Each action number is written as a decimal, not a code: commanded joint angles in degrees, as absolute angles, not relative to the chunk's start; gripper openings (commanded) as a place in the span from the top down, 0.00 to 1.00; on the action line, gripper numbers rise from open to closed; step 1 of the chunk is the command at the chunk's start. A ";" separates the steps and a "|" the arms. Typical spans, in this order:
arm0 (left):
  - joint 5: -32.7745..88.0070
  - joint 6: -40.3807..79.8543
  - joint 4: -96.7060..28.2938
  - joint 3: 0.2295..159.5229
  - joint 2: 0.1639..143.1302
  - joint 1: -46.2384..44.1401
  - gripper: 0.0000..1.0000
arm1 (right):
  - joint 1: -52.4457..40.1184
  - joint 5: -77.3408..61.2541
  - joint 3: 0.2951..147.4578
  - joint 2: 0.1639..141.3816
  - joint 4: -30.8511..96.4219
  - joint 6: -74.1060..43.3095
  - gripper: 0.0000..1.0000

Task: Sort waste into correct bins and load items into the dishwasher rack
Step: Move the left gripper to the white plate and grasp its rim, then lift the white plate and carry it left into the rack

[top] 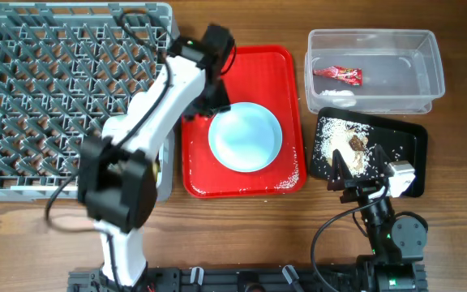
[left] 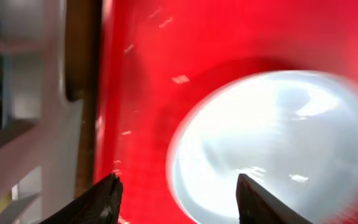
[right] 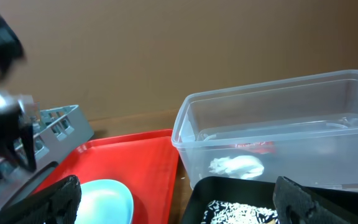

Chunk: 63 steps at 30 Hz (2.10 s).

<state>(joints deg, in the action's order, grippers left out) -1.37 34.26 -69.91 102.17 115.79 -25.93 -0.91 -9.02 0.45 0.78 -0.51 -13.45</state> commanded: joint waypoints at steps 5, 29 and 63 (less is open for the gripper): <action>3.53 26.33 -59.99 102.21 118.52 -41.45 0.45 | -0.67 -10.17 0.30 0.21 -0.84 -13.54 0.00; 11.25 18.09 -62.35 112.75 105.58 -37.82 0.96 | -0.67 -10.20 0.30 0.21 -0.84 -13.54 0.00; 36.14 -37.32 -93.47 109.56 102.10 20.43 0.96 | -0.67 -10.17 0.30 0.21 -0.86 -13.54 0.00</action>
